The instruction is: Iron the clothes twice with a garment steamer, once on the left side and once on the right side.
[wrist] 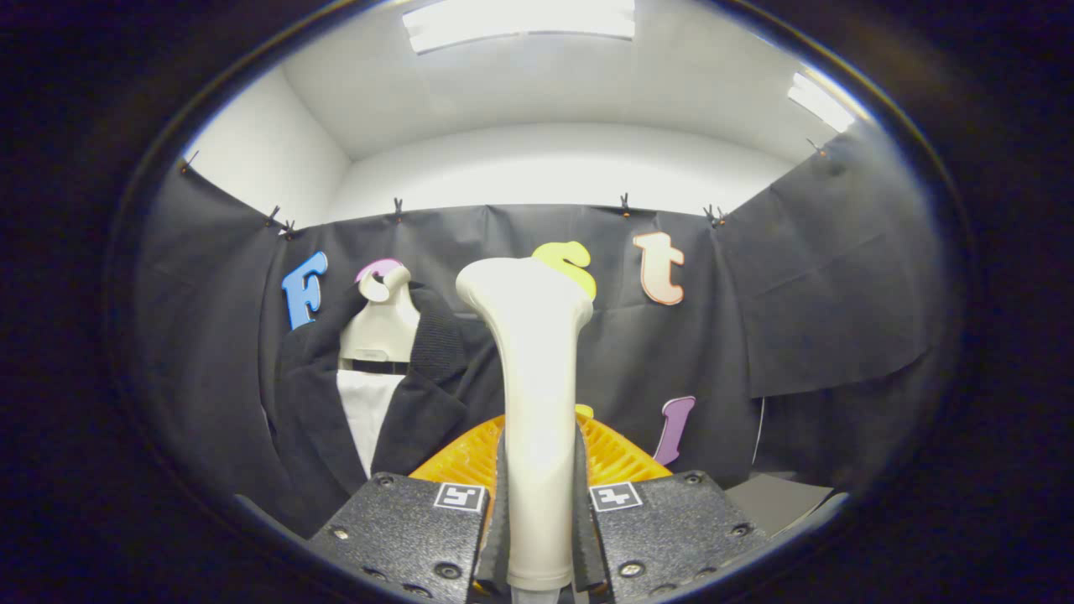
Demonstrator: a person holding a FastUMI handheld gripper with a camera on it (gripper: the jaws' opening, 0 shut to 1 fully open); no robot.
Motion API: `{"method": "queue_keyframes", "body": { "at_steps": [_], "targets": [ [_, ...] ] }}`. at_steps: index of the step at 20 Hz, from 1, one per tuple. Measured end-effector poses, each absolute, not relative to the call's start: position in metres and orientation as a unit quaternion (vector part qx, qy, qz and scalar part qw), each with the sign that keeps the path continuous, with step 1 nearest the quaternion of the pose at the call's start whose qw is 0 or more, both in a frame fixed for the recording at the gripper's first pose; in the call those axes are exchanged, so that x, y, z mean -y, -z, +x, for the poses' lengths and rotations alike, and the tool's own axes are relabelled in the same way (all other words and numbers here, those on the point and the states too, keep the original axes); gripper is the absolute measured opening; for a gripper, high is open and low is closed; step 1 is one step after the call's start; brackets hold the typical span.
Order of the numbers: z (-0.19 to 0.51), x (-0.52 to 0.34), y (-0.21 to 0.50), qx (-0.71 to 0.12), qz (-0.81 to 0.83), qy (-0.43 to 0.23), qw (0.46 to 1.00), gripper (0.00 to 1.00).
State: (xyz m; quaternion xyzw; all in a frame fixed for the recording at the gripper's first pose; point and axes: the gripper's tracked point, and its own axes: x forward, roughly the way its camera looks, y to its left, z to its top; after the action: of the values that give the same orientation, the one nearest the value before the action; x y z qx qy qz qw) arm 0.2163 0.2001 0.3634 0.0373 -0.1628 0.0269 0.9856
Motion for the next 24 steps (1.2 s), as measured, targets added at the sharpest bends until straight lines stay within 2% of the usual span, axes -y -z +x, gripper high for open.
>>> {"method": "queue_keyframes", "body": {
  "at_steps": [6,24],
  "targets": [
    [0.245,-0.243,-0.351,0.148,0.03,-0.034,0.988,0.32],
    [0.259,-0.237,-0.25,0.076,0.016,0.01,0.997,0.32]
  ]
}}
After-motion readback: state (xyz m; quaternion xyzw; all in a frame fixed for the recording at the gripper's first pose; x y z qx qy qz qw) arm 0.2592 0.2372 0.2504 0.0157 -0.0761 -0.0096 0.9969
